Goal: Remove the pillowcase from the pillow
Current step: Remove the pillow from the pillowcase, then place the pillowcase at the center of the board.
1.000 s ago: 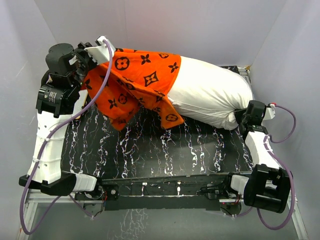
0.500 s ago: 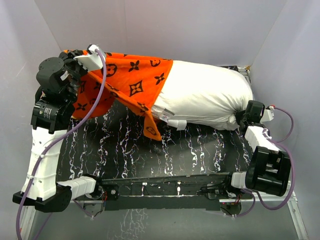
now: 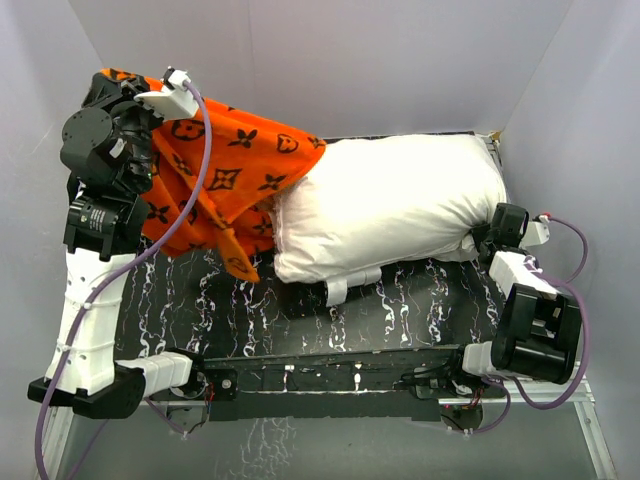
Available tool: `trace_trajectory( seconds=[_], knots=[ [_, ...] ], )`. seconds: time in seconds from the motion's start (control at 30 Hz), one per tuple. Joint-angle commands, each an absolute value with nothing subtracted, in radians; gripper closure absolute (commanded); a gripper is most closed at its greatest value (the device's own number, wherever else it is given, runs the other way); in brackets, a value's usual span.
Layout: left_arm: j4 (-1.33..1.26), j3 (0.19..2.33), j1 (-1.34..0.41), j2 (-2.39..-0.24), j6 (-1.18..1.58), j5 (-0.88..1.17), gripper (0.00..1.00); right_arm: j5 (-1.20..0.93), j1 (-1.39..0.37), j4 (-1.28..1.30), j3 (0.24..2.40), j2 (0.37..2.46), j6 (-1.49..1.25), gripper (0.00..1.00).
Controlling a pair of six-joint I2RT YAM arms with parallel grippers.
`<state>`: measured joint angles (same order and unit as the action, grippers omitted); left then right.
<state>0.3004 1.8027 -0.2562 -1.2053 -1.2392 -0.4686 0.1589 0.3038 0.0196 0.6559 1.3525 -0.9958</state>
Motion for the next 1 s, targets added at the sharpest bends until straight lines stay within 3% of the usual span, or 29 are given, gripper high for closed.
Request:
trace_trajectory(
  seconds=[0.0,0.23,0.37,0.47,0.6,0.8,0.97],
  knots=[
    [-0.024,1.727,-0.244,-1.152,-1.553,-0.574,1.0,0.291,0.337,0.048,0.619,1.407,-1.019,0.92],
    [0.301,1.938,-0.245,-1.191,-1.234,-0.472,1.0,0.255,0.304,0.038,0.631,1.403,-1.005,0.92],
    [0.07,1.883,-0.244,-1.215,-1.278,-0.42,1.0,0.299,0.27,0.062,0.633,1.375,-1.017,0.92],
    [-0.081,2.047,-0.245,-1.309,-1.319,-0.398,1.0,0.318,0.27,0.075,0.621,1.364,-1.013,0.92],
    [-0.034,2.238,-0.245,-1.388,-1.281,-0.287,1.0,0.308,0.269,0.062,0.587,1.347,-1.008,0.92],
    [-0.035,2.07,-0.244,-1.289,-1.235,-0.1,1.0,0.35,0.174,0.04,0.561,1.32,-1.017,0.92],
    [-0.038,2.075,-0.245,-1.295,-1.074,-0.008,1.0,0.375,0.091,0.046,0.571,1.327,-1.047,0.92]
  ],
)
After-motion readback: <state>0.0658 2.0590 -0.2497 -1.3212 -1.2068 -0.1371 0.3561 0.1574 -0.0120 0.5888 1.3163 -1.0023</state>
